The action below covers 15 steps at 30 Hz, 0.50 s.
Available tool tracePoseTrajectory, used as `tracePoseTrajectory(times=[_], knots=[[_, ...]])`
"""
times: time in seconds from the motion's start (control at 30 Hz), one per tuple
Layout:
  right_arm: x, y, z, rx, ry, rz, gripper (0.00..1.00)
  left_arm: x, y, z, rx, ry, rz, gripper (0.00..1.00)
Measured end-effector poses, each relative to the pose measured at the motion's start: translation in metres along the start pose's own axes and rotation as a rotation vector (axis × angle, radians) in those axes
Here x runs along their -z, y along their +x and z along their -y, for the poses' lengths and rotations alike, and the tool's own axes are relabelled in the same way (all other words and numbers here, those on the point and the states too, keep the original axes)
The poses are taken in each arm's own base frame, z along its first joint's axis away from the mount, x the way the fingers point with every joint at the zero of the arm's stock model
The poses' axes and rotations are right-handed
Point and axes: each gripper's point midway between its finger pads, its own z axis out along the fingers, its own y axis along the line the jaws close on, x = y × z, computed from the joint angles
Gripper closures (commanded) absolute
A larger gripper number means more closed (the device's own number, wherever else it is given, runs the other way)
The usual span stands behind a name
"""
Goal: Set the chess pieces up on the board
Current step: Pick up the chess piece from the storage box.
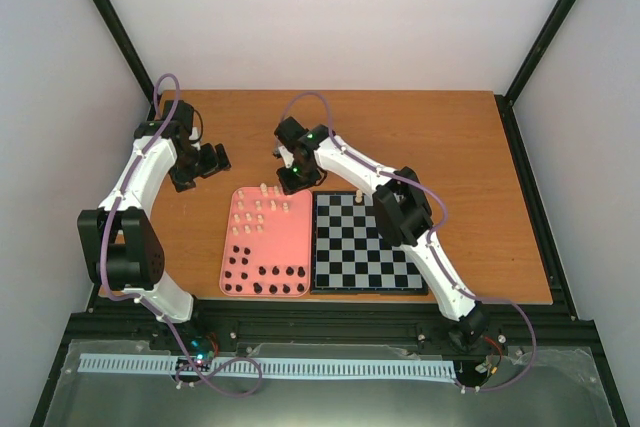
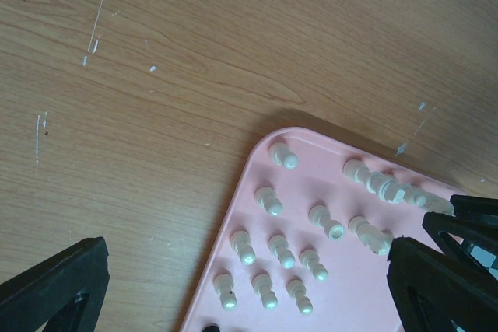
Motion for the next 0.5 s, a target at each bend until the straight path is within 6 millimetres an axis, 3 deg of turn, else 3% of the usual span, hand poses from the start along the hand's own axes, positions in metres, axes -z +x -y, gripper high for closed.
tracePoseTrajectory(times=[0.5], knots=[[-0.0064,0.0032,-0.0001,0.002,-0.009,-0.022,0.85,0.0024,0.0012,-0.0001,-0.001,0.003,0.005,0.0]])
